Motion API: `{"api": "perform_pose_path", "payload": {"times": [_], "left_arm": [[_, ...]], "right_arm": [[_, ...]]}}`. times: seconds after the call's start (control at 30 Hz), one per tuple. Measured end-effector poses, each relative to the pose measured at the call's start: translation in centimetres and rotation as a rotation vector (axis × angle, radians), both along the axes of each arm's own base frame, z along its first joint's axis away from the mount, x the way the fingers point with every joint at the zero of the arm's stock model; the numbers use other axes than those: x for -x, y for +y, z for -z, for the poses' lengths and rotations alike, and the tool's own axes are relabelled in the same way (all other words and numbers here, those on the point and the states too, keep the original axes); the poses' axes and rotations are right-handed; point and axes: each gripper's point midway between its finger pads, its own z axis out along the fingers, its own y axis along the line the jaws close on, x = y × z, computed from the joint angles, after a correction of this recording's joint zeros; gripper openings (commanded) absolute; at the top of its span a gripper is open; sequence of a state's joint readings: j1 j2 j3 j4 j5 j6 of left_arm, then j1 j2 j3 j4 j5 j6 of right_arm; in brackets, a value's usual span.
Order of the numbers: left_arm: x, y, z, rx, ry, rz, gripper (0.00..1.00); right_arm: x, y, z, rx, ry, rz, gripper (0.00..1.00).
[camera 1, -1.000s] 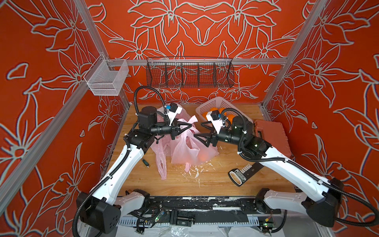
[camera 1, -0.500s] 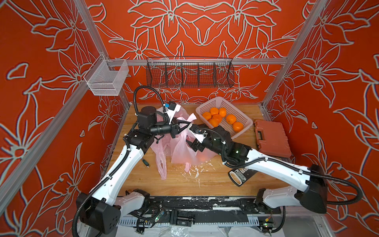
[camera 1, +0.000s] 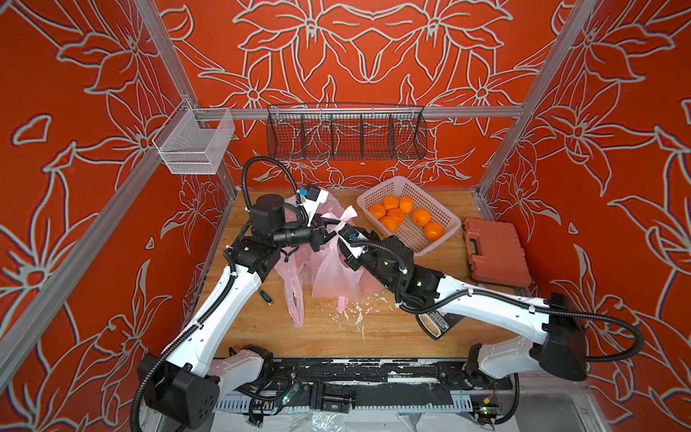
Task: Place the oranges into plastic bags & tie knots
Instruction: Tie the plastic bag at the center of the board.
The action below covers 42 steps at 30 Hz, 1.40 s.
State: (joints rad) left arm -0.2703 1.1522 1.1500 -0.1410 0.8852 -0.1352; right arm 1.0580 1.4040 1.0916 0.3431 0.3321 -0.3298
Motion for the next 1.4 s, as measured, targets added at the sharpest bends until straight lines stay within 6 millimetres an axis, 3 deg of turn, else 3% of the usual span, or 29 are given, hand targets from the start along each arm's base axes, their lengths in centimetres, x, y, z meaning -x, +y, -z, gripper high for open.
{"api": "perform_pose_path", "payload": {"times": [0.1, 0.17, 0.33, 0.7, 1.0, 1.07, 1.17, 1.27, 1.4], "left_arm": [[0.1, 0.0, 0.1, -0.004, -0.001, 0.004, 0.01], [0.3, -0.1, 0.2, -0.008, -0.004, 0.012, 0.09], [1.1, 0.1, -0.4, -0.021, -0.064, 0.019, 0.52], [2.0, 0.1, -0.2, -0.040, -0.095, 0.046, 0.56], [2.3, 0.1, -0.1, -0.045, -0.107, 0.063, 0.58], [2.3, 0.1, -0.1, -0.046, -0.109, 0.063, 0.62], [2.4, 0.1, 0.0, -0.049, -0.110, 0.066, 0.77], [2.4, 0.1, 0.1, -0.051, -0.109, 0.068, 0.98], [2.5, 0.0, 0.1, -0.047, -0.102, 0.071, 0.97]], "right_arm": [[0.2, 0.2, 0.0, -0.006, 0.009, -0.017, 0.02], [0.5, 0.2, 0.1, -0.015, 0.026, -0.033, 0.00], [1.3, 0.0, 0.1, -0.020, 0.075, -0.101, 0.00], [1.2, -2.2, -0.8, -0.133, 0.233, -0.247, 0.00], [3.1, -1.6, 0.2, -0.148, 0.358, -0.409, 0.00], [3.4, -1.4, 0.1, -0.153, 0.371, -0.438, 0.00], [3.9, -1.2, 0.1, -0.155, 0.382, -0.475, 0.00], [4.3, -1.1, -0.1, -0.155, 0.387, -0.503, 0.00], [4.9, -1.0, 0.0, -0.150, 0.397, -0.536, 0.00]]}}
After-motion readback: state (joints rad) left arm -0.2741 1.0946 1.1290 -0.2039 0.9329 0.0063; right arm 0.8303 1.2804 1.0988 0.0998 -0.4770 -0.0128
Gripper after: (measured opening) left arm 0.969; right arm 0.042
